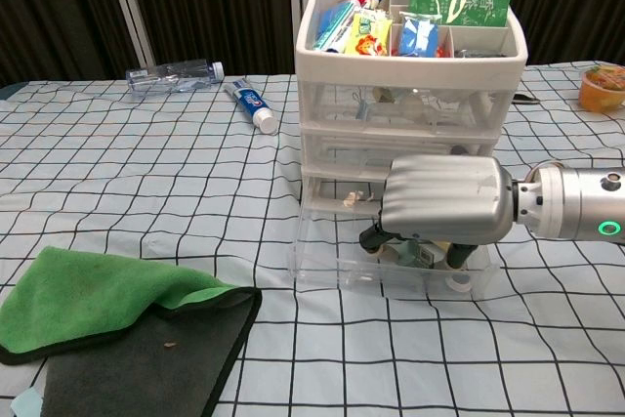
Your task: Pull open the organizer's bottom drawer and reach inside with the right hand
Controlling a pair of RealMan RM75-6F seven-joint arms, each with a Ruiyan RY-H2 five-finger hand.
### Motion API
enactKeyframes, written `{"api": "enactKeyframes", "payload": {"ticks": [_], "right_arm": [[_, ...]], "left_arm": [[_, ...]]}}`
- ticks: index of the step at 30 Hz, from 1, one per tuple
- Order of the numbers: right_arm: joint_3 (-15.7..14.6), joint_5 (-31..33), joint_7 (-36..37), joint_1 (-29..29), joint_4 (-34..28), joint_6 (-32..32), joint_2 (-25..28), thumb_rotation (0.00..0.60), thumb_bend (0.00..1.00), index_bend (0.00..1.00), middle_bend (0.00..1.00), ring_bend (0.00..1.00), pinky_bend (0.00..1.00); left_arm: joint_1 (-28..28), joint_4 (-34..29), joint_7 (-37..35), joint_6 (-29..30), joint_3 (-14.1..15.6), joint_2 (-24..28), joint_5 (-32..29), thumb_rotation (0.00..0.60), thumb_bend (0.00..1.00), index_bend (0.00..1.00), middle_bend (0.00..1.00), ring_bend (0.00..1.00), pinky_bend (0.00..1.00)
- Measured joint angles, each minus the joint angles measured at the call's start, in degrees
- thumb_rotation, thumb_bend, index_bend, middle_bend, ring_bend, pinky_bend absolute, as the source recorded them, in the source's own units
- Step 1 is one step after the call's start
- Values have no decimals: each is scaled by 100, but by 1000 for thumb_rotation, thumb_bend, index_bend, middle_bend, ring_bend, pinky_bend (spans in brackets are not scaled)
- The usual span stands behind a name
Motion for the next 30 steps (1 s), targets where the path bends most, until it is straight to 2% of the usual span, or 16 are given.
{"api": "enactKeyframes", "payload": {"ticks": [16, 30], "right_arm": [[192, 54, -602, 119, -970, -80, 472, 600, 0, 625, 1000, 971, 769], [516, 241, -1355, 113, -1927, -164, 1141, 600, 0, 620, 1000, 969, 768]], "left_arm": [[47, 8, -166, 124, 26, 67, 115, 600, 0, 0, 0, 0, 0], [41, -12, -273, 166, 56, 113, 259, 600, 0, 0, 0, 0, 0]]}}
